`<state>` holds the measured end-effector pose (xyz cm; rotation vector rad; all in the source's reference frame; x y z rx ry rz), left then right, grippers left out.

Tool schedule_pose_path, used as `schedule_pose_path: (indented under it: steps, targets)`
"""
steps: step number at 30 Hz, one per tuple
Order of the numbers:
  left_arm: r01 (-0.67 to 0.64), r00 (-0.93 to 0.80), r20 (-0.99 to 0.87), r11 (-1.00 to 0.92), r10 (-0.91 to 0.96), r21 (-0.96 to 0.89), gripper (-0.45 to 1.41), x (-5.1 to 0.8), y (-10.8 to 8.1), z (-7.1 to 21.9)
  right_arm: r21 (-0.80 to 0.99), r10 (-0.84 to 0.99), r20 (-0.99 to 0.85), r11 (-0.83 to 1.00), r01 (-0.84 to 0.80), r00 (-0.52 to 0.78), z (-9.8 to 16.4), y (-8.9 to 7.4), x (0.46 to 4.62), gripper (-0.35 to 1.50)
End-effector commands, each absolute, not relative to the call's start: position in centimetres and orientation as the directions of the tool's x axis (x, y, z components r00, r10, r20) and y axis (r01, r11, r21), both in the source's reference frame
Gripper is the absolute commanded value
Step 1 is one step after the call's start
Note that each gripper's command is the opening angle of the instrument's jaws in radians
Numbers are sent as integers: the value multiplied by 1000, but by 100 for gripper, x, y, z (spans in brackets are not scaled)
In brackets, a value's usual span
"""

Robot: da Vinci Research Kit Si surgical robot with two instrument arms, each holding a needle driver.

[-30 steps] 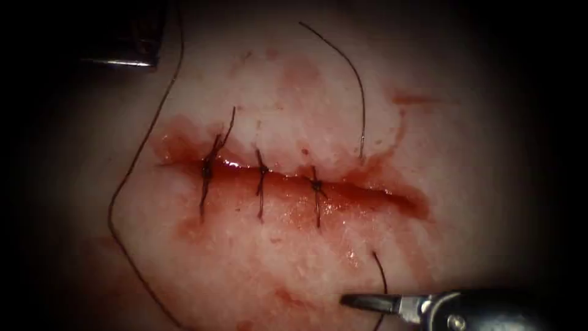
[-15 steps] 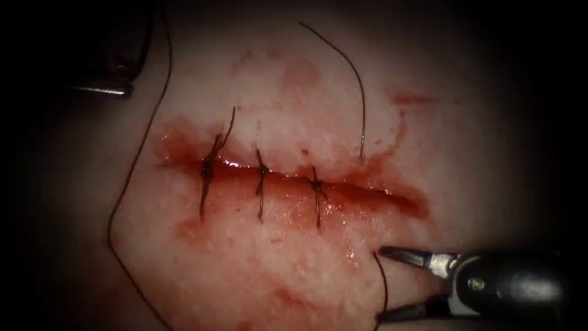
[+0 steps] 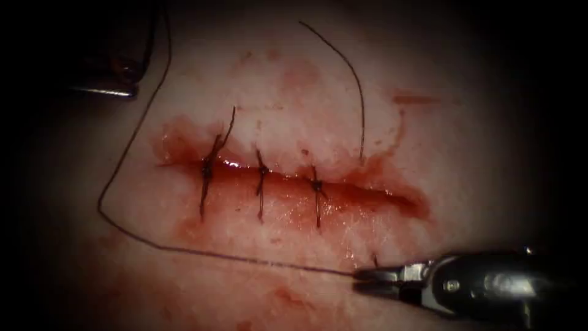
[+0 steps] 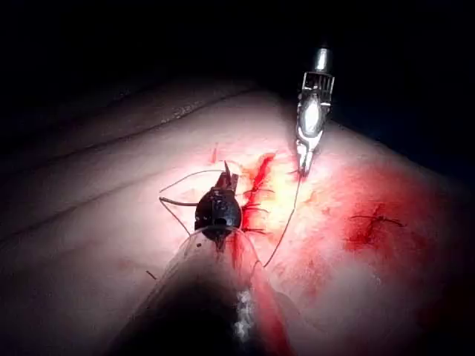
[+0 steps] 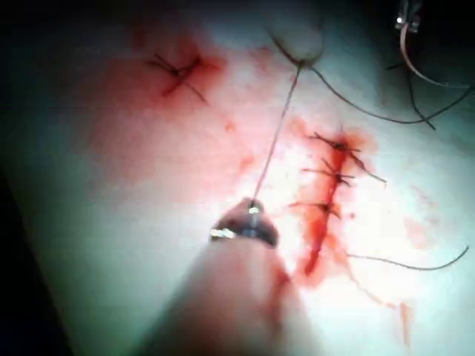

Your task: Wound Closure

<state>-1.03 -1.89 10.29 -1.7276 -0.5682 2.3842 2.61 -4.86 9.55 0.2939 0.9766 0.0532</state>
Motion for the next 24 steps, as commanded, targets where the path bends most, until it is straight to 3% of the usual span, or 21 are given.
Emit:
schedule_pose_path:
  steps: [1,15,16,18,19,20,24]
  targets:
    - [103,-330,-884,-919,331,-382,-45,-110,-191,1035,277,176,-804,956,95,569,943,-490,267,-35]
    - [112,-344,-879,-915,330,-387,-45,-119,-199,1044,323,172,-836,922,214,521,904,-515,292,-35]
    - [112,-344,-879,-915,330,-387,-45,-119,-199,1044,319,176,-840,925,205,514,904,-513,291,-16]
    - [113,-344,-879,-915,330,-387,-45,-119,-199,1044,297,183,-841,943,153,509,905,-505,284,98]
    - [113,-344,-879,-915,330,-387,-45,-119,-199,1044,297,183,-841,943,153,509,905,-505,284,98]
    - [114,-346,-879,-915,329,-387,-45,-119,-199,1044,285,187,-836,951,117,516,906,-497,275,125]
    - [114,-346,-879,-915,329,-387,-45,-119,-199,1044,285,193,-832,953,103,520,908,-485,247,125]
